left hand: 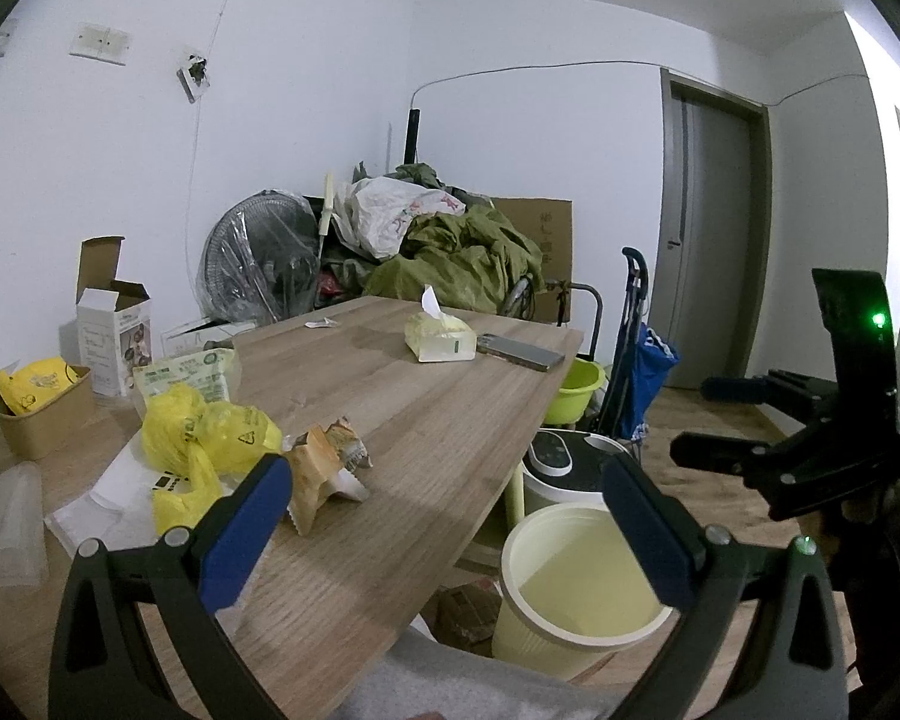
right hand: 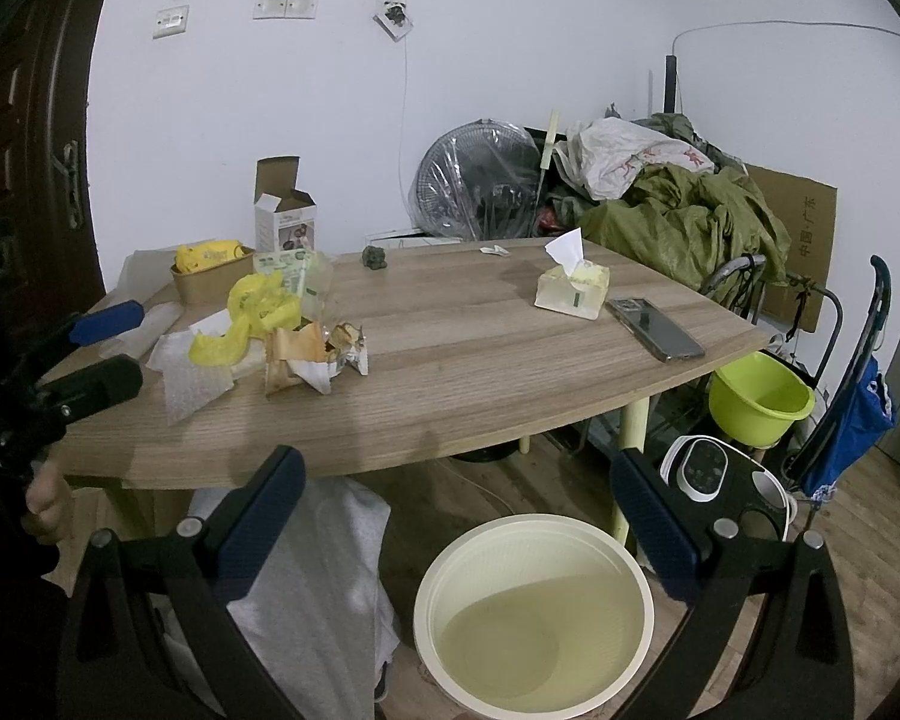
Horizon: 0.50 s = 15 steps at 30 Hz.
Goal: Collect trash
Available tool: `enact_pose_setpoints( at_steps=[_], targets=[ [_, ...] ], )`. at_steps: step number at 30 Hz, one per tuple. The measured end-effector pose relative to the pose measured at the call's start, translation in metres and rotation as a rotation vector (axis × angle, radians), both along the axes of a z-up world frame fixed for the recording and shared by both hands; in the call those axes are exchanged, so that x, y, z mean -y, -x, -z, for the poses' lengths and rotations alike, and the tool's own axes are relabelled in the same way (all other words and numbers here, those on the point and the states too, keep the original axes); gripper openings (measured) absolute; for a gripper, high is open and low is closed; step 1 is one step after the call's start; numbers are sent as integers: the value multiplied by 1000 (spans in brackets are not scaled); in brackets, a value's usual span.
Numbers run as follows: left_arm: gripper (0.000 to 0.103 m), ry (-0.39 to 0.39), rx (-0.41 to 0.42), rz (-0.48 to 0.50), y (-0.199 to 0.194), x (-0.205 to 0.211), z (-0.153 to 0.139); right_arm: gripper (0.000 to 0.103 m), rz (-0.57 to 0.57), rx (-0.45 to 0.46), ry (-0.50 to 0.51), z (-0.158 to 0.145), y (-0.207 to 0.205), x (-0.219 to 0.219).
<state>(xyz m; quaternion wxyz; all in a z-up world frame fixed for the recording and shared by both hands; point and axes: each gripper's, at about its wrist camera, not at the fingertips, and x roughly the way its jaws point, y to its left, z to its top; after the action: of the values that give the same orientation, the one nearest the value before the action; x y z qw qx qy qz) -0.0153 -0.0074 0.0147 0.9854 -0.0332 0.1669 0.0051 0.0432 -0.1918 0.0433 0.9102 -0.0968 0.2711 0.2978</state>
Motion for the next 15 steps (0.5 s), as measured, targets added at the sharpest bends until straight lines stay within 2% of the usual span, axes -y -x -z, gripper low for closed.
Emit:
enact_pose_setpoints(
  at_steps=[15],
  targets=[
    [103,15,4,2,6,0,-2,101,-15,2,16,-2,-4,-3]
  ],
)
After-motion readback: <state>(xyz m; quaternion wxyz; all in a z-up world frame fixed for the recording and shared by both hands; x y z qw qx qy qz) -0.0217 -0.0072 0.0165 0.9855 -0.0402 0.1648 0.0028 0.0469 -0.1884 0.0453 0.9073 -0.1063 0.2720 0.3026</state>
